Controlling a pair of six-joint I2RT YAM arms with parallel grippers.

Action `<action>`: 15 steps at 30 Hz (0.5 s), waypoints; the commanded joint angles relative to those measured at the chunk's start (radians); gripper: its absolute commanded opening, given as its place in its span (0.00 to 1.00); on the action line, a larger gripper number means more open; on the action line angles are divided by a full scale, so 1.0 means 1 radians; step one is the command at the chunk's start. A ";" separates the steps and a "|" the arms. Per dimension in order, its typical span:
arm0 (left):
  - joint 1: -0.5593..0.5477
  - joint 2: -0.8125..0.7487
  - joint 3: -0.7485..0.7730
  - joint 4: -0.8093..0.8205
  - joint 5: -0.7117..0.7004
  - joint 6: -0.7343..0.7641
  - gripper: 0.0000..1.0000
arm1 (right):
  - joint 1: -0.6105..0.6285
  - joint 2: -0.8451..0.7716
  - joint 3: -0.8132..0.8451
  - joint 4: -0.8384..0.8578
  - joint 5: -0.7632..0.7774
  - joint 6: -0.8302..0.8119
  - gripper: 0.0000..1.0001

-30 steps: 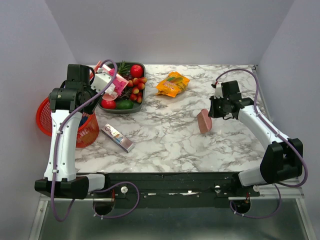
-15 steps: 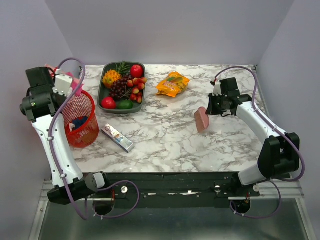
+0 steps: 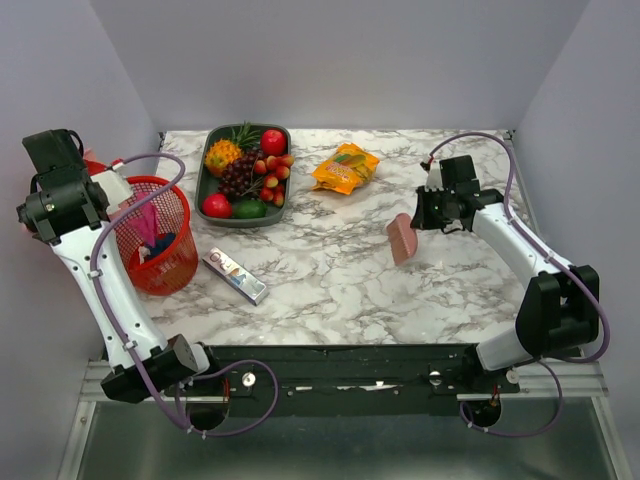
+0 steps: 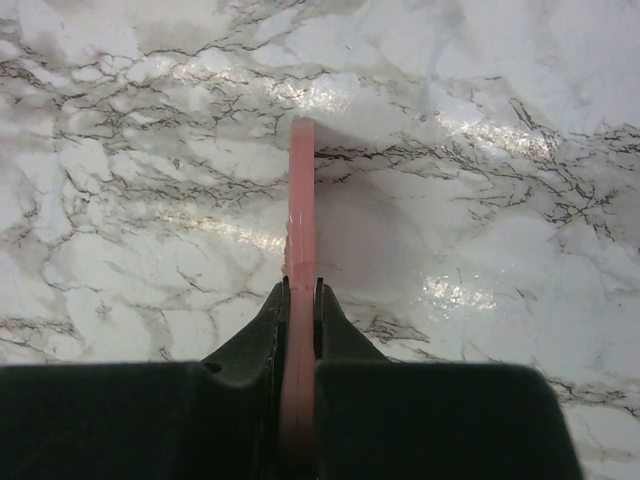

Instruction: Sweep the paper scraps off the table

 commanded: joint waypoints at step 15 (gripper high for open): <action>-0.049 -0.057 -0.253 0.337 -0.244 0.413 0.00 | -0.003 -0.077 -0.089 0.009 -0.004 -0.007 0.01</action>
